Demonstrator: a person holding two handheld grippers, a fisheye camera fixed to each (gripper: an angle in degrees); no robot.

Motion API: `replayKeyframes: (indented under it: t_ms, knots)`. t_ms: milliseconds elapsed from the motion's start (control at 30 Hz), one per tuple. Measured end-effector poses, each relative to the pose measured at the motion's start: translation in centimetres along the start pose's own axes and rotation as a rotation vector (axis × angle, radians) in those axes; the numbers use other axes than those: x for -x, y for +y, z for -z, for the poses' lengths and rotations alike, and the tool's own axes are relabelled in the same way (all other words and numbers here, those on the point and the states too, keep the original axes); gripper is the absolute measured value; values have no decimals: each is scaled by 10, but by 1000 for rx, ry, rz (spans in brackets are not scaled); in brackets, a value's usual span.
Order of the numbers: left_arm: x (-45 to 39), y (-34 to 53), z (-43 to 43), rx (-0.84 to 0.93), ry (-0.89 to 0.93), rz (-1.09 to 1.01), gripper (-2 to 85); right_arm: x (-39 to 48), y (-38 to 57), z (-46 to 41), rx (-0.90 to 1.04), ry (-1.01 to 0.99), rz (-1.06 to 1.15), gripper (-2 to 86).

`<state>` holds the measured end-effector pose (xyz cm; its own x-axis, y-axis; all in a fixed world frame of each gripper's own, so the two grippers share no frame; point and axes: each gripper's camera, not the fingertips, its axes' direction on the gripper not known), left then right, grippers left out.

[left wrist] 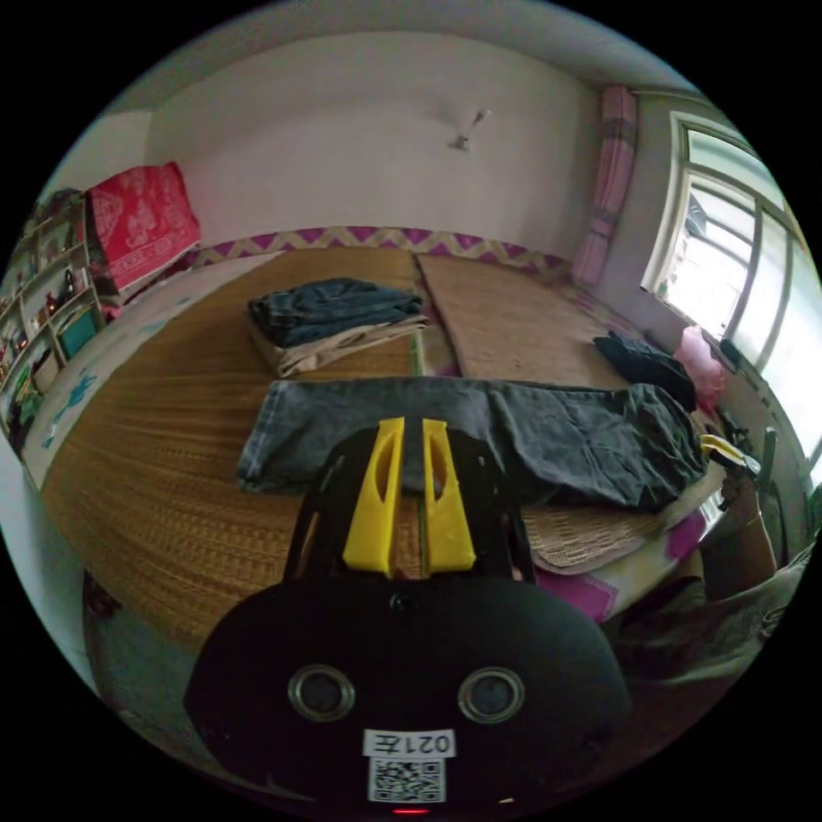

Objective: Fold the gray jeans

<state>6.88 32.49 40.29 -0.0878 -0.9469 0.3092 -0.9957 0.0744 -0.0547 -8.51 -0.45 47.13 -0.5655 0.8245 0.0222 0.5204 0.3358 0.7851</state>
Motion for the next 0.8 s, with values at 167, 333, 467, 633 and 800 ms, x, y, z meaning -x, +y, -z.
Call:
replayKeyframes:
  t_ms: [167,333,467,633,800]
  knots:
    - [-52,-30,-45,34,21,-98,23,9,-9,23,-79,-51,88,146]
    - [-76,-49,-84,67,16,-130,27,13,-25,37,-142,-95,180,148]
    - [-82,-65,-109,71,44,-88,30,13,-44,32,-165,-88,244,153]
    - [-98,-85,-133,80,24,-115,33,7,-80,6,-134,-68,311,154]
    - [-119,-108,-163,84,142,-294,53,-25,-129,-64,27,-53,404,127]
